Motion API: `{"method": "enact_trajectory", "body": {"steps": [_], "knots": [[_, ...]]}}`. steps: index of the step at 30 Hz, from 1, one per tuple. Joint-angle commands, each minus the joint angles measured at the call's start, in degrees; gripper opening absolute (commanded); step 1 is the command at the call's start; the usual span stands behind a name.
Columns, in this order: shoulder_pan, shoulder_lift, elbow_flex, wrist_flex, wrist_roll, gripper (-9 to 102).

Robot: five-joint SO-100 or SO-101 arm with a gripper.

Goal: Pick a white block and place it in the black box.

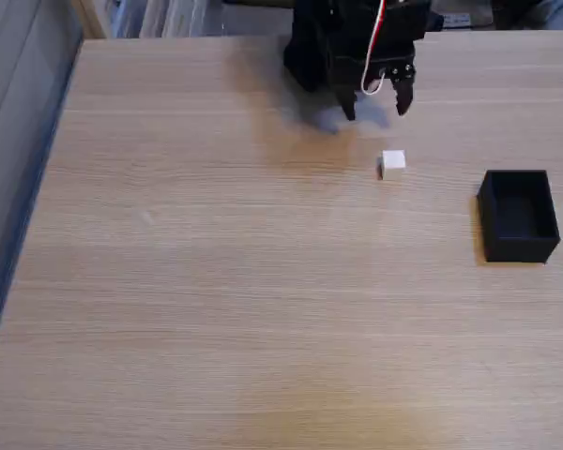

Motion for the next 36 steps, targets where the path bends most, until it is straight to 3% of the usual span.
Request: {"method": "enact_trajectory", "body": {"steps": [1,23,36], "knots": [[-2.11,-3.78,-3.96,0.0,2.64,30],[-3.6,-22.68,-12.92,-4.57,7.47,30],[-3.87,-25.4,-12.13,-13.97,10.55,27]]}}
